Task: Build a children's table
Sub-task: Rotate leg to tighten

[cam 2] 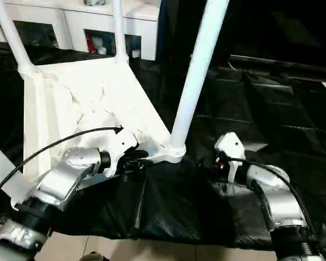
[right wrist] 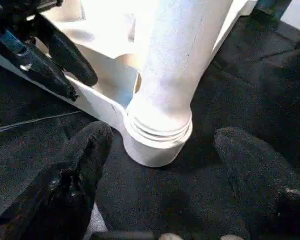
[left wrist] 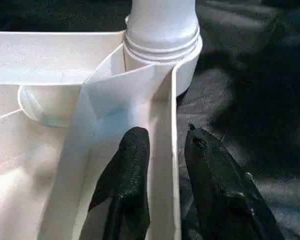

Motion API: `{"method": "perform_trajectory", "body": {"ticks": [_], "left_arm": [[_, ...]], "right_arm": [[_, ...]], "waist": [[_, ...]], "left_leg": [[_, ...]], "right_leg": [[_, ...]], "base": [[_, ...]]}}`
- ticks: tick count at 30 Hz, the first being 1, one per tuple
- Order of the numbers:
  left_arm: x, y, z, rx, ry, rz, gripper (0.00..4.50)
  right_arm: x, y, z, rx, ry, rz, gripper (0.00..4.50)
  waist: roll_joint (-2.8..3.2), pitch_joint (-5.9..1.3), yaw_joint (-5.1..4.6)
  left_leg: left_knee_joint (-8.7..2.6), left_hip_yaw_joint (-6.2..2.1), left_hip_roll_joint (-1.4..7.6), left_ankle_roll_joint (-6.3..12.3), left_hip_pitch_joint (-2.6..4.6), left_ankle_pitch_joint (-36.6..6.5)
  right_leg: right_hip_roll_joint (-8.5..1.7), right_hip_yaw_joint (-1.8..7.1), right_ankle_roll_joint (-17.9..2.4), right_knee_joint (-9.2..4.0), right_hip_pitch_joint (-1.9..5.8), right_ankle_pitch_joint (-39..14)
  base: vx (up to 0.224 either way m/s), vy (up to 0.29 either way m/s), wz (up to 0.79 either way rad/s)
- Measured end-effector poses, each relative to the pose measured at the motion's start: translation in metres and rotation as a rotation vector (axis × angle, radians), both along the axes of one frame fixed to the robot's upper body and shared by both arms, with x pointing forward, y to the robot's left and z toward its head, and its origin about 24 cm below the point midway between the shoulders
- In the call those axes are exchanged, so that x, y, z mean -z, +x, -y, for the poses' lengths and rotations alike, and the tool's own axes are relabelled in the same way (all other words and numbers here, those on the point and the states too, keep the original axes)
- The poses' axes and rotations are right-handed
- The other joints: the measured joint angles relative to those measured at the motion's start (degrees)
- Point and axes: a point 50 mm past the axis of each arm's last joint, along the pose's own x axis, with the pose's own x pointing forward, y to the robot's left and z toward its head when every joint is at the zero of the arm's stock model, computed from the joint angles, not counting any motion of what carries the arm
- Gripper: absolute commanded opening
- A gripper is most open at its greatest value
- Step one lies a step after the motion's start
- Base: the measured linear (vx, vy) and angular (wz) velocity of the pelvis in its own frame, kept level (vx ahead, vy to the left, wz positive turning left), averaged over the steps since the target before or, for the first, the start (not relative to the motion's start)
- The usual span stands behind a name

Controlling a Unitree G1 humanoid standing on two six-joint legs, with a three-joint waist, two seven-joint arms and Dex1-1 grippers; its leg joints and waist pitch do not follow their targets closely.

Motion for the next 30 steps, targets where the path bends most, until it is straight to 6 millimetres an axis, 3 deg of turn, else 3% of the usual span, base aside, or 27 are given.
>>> {"method": "perform_trajectory", "body": {"ticks": [2, 4, 7, 10, 12, 18, 30], "left_arm": [[0.0, 0.002, 0.001, 0.003, 0.019, 0.0, 1.31], [0.0, 0.003, 0.001, -0.003, 0.026, -0.008, 0.95], [0.0, 0.005, 0.0, -0.008, 0.033, -0.029, 0.95], [0.0, 0.006, 0.001, -0.003, 0.04, -0.041, 0.56], [0.0, 0.006, 0.001, 0.01, 0.034, -0.048, 0.58], [0.0, 0.005, 0.0, 0.053, 0.011, -0.051, 0.05], [0.0, -0.005, -0.02, 0.227, 0.002, -0.052, 0.05]], "right_arm": [[0.0, 0.0, -0.001, -0.003, 0.0, 0.0, 3.76], [0.001, 0.0, -0.003, -0.01, 0.001, -0.003, 3.76], [0.001, 0.001, -0.006, -0.017, 0.005, -0.001, 3.76], [0.001, 0.003, -0.012, -0.029, 0.015, 0.003, 3.76], [-0.001, 0.005, -0.018, -0.041, 0.015, 0.013, 3.76], [-0.003, 0.014, -0.026, -0.046, -0.009, 0.029, 3.76], [0.002, 0.027, -0.044, -0.137, -0.057, 0.015, 3.76]], "waist": [[0.01, -0.01, 0.04], [0.01, -0.01, 0.07], [0.12, -0.06, 0.06], [0.13, -0.06, 0.07], [0.14, -0.06, 0.04], [0.13, -0.06, 0.04], [0.29, -0.04, 0.4]], "left_leg": [[0.0, -0.01, 0.0, -0.01, 0.02, 0.0], [0.0, -0.02, 0.0, -0.01, 0.02, 0.0], [0.02, -0.03, -0.01, -0.01, 0.0, 0.0], [0.02, -0.03, 0.0, -0.01, 0.0, 0.0], [0.03, -0.03, -0.01, -0.01, 0.0, 0.0], [0.15, -0.04, -0.01, -0.01, -0.02, 0.0], [0.18, -0.04, -0.02, -0.01, -0.01, 0.0]], "right_leg": [[0.0, -0.01, 0.0, 0.0, 0.01, 0.0], [0.0, -0.01, 0.0, 0.01, 0.01, 0.1], [0.0, 0.0, 0.0, 0.02, 0.01, 0.1], [0.0, -0.02, 0.0, 0.04, 0.02, 0.1], [0.0, -0.01, -0.1, 0.04, 0.01, 0.1], [0.0, -0.01, -0.1, 0.03, 0.01, 0.1], [-0.04, -0.01, -0.1, 0.08, 0.02, 0.1]], "base": [[0.0, 0.0, 0.0], [0.0, 0.0, 0.0], [0.0, 0.0, 0.0], [0.0, 0.0, 0.0], [0.0, 0.0, 0.0], [0.0, 0.0, 0.0], [0.0, 0.0, 0.0]]}}
